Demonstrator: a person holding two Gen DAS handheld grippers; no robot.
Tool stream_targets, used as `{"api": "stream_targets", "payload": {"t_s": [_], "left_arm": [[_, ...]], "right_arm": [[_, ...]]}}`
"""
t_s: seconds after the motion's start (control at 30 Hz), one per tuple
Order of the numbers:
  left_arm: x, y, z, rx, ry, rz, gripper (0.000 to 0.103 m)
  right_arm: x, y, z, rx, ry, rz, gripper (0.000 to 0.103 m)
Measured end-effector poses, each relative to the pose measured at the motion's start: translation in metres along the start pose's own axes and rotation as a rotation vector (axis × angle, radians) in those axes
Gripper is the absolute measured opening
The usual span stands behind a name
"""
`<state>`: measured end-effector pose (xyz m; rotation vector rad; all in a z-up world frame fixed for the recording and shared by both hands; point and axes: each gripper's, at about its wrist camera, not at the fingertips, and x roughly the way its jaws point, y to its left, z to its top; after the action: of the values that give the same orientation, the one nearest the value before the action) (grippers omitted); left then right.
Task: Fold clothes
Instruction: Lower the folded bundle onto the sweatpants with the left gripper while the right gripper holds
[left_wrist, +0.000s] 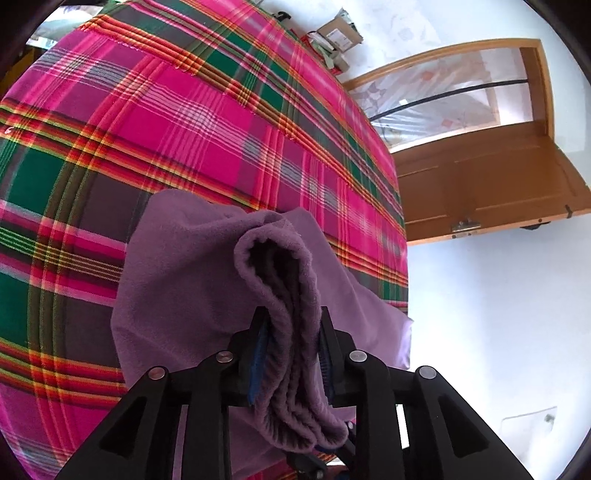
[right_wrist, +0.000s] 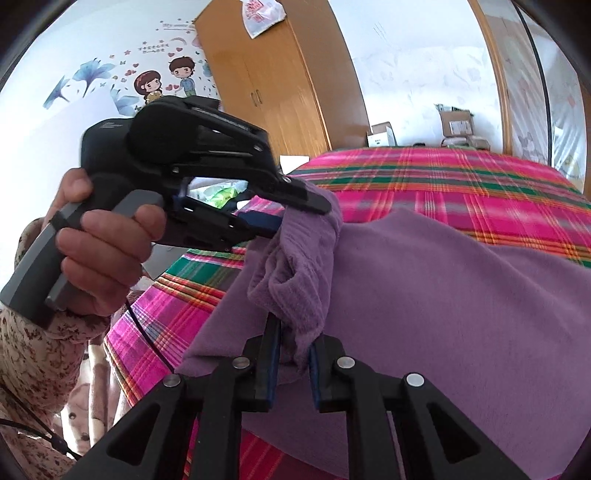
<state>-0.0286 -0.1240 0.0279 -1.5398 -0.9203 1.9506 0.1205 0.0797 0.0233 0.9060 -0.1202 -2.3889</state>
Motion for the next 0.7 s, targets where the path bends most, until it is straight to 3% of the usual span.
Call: {"api": "stream_targets", "payload": {"t_s": [0.27,0.43,0.7], "left_arm": [[-0.012,0.006,-0.009,-0.01,-0.042,-0.055,0.028],[-0.014,0.02,-0.015,-0.031,-0.053,-0.064,0.028],[-0.013,0.04,-0.026,-0.066,-0.059,-0.088,0.028]], "right_arm": [[0.001,-0.014,-0.003,0.049,0.024,0.033,0.016],[-0.001,-0.014,-0.002,0.036,0.027,0.064,0.039],[0.001,-0.045,0.01,0.165,0.074,0.176,0.055]]}}
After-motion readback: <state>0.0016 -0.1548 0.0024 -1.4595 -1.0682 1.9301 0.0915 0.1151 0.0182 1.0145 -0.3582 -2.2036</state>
